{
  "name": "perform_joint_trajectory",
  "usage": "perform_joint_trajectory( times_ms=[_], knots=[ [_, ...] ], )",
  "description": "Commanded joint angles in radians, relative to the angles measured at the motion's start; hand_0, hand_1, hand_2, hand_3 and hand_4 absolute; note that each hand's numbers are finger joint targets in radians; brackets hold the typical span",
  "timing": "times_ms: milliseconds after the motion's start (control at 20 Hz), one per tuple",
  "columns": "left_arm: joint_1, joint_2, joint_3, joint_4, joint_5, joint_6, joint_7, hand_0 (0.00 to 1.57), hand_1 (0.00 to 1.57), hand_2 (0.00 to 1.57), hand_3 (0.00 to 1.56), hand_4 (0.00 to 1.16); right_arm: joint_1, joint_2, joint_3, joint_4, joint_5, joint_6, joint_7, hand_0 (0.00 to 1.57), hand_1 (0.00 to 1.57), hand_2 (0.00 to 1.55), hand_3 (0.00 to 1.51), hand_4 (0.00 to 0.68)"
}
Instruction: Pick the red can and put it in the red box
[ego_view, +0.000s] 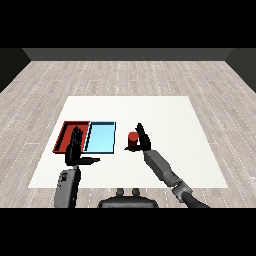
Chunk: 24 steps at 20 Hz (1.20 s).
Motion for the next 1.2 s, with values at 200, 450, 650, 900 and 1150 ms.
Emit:
perform_joint_trajectory(
  times_ms=[200, 450, 650, 900, 1150],
  knots=[
    [0.036, 0.006, 0.007, 0.026, -0.008, -0.017, -0.051, 0.0, 0.0, 0.0, 0.0, 0.0, 0.039, 0.0, 0.094, -0.029, -0.063, -0.015, -0.021, 0.0, 0.0, 0.0, 0.0, 0.0],
    [0.01, -0.017, -0.017, 0.036, -0.027, 0.004, -0.042, 0.0, 0.0, 0.0, 0.0, 0.0, 0.003, 0.0, 0.226, -0.022, -0.168, -0.107, -0.05, 0.0, 0.0, 0.0, 0.0, 0.0],
    [-0.059, -0.019, -0.005, 0.082, -0.038, 0.034, -0.021, 0.0, 0.0, 0.0, 0.0, 0.0, -0.087, 0.0, 0.159, 0.018, -0.156, -0.16, 0.047, 0.0, 0.0, 0.0, 0.0, 0.0],
    [0.009, -0.011, -0.027, -0.05, -0.031, 0.026, 0.038, 0.0, 0.0, 0.0, 0.0, 0.0, -0.077, 0.0, 0.144, 0.04, -0.178, -0.235, 0.049, 1.14, 1.14, 1.24, 1.19, 0.0],
    [-0.039, -0.023, -0.021, 0.044, -0.038, 0.03, -0.006, 0.0, 0.0, 0.0, 0.0, 0.0, -0.099, 0.0, 0.135, 0.027, -0.1, -0.345, 0.2, 1.57, 1.57, 1.49, 1.44, 0.561]
  ],
)
